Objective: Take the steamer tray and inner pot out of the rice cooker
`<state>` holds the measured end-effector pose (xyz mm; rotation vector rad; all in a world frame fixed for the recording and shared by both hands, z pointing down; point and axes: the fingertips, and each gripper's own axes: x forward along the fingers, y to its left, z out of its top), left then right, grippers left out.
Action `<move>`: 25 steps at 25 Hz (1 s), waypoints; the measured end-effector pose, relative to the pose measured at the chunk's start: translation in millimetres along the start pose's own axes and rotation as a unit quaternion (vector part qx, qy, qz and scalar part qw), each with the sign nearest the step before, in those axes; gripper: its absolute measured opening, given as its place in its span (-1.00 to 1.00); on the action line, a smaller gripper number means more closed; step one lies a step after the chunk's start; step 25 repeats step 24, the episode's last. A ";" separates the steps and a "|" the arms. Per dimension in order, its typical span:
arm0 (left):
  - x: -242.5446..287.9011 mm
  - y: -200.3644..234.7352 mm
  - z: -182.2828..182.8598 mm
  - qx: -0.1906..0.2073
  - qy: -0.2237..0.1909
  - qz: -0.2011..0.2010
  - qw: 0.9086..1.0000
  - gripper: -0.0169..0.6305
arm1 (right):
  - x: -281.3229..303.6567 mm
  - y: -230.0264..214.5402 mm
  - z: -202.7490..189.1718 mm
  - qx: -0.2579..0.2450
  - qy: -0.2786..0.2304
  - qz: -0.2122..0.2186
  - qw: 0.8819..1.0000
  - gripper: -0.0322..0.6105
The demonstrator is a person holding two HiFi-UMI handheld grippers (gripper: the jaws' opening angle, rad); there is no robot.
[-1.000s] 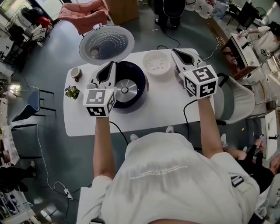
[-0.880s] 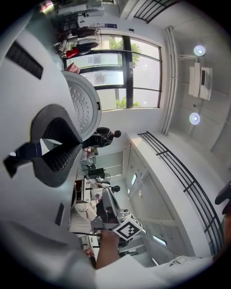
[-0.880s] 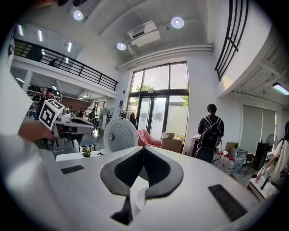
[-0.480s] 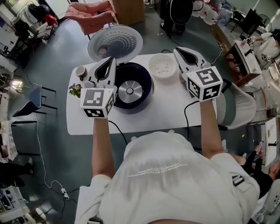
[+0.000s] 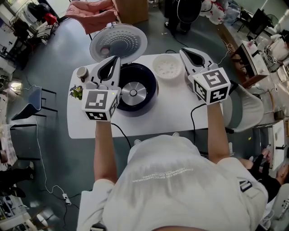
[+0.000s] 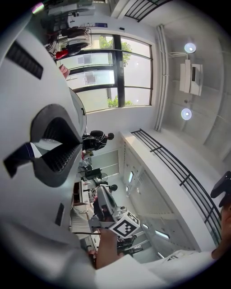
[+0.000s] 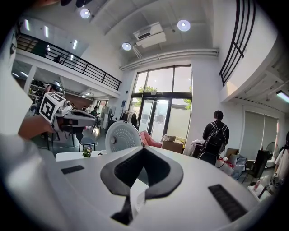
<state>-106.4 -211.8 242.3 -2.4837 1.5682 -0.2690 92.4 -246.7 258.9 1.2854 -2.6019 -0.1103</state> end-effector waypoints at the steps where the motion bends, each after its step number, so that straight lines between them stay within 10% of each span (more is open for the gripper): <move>1: -0.2 0.6 0.1 0.001 0.000 -0.001 1.000 -0.90 | 0.7 0.5 0.3 -0.001 0.001 0.000 1.000 -0.82; 25: 4.8 -4.3 -15.0 -0.007 0.011 -0.018 1.000 -0.90 | 11.3 4.4 -13.4 0.010 0.010 0.016 1.000 -0.82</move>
